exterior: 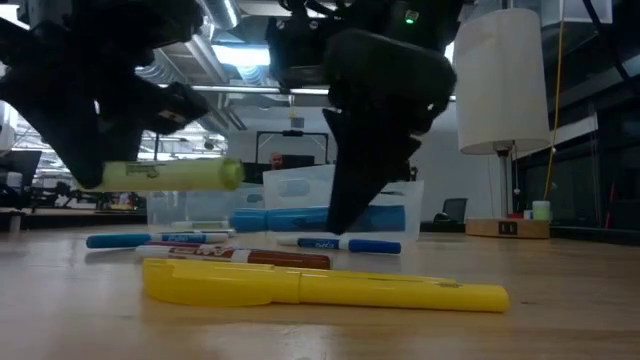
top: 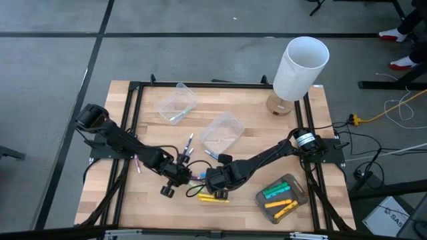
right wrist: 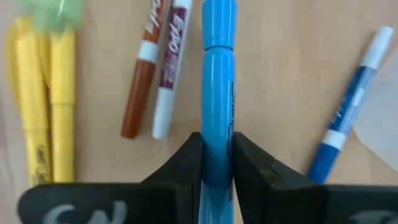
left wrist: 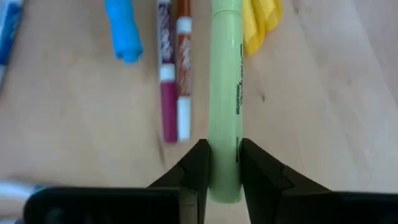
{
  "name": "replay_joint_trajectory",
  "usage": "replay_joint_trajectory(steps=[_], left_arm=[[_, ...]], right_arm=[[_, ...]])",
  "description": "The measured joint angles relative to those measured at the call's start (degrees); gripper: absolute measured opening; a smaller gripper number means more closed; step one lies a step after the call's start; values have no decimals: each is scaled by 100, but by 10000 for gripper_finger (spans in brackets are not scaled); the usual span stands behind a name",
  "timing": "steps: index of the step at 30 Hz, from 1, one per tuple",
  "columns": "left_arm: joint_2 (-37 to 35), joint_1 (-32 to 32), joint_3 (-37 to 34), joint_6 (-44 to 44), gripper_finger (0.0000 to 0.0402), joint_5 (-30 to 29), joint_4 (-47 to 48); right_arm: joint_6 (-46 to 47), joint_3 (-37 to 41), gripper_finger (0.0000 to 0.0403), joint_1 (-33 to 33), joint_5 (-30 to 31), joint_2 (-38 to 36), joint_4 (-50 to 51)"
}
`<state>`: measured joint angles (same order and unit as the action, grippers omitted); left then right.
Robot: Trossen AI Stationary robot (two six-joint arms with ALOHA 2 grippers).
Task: Pick & Place Markers
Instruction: Put the light green highlighter into the black bin
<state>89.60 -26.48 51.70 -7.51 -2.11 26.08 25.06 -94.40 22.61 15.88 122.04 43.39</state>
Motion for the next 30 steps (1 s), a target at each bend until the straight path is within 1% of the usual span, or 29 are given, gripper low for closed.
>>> replay_joint_trajectory(steps=[4,13,24,30], left_arm=[[-293,0,0,-17,64,-157,403],[-919,0,0,-93,64,-494,867],[-1388,0,0,-286,64,-834,945],[-1503,0,0,-393,64,-837,1017]], right_arm=[[-51,-174,65,-2,78,-2,352],[-225,-675,65,42,62,-117,1213],[-348,-731,65,195,63,-897,1751],[-366,-734,65,461,-92,-1303,1986]])
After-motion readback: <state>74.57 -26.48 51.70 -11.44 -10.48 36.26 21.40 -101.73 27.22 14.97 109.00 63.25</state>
